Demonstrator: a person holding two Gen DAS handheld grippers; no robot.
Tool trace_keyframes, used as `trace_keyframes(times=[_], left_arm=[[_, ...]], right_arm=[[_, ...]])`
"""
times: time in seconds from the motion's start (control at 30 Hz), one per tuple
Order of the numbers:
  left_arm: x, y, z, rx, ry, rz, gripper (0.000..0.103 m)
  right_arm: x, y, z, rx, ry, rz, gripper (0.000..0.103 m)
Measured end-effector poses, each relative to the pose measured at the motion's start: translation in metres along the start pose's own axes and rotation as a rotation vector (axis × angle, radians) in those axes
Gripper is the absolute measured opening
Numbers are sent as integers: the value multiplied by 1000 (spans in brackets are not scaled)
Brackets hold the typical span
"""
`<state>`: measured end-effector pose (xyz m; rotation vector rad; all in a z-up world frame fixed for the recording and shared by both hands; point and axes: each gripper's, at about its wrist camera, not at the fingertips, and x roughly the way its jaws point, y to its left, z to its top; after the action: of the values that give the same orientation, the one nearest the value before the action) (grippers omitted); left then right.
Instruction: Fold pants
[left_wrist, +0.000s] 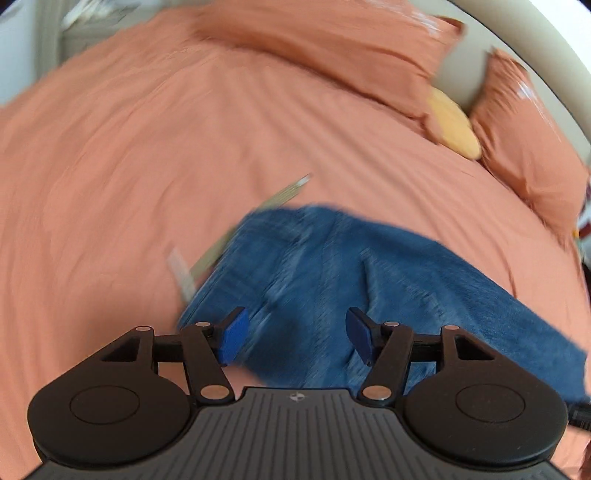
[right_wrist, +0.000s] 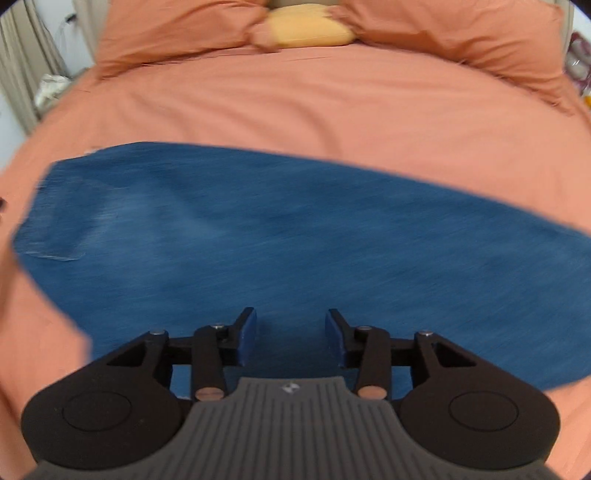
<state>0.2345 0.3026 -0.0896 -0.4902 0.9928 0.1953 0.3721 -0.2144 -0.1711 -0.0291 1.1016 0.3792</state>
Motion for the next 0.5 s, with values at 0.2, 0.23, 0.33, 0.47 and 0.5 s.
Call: trace_keyframes(times=[0.2,0.23,0.33,0.47,0.5], left_arm=[[24,67,-42,-297,30,-135,71],[30,73,-46,-346,33,-160,71],[48,87,-50,-458,23,-214,71],[63,93,-48,-533,-15,-263,60],[63,92,-45,-529,-23,-263,45]], right_arm=[[-1,78,-52,70,11,140,42],[1,88,-61,68,16,152,42],[10,115,-78,51,21,161,42],[21,138,-83,17,5,150,42],[24,144,-83,0,-6,143,41]])
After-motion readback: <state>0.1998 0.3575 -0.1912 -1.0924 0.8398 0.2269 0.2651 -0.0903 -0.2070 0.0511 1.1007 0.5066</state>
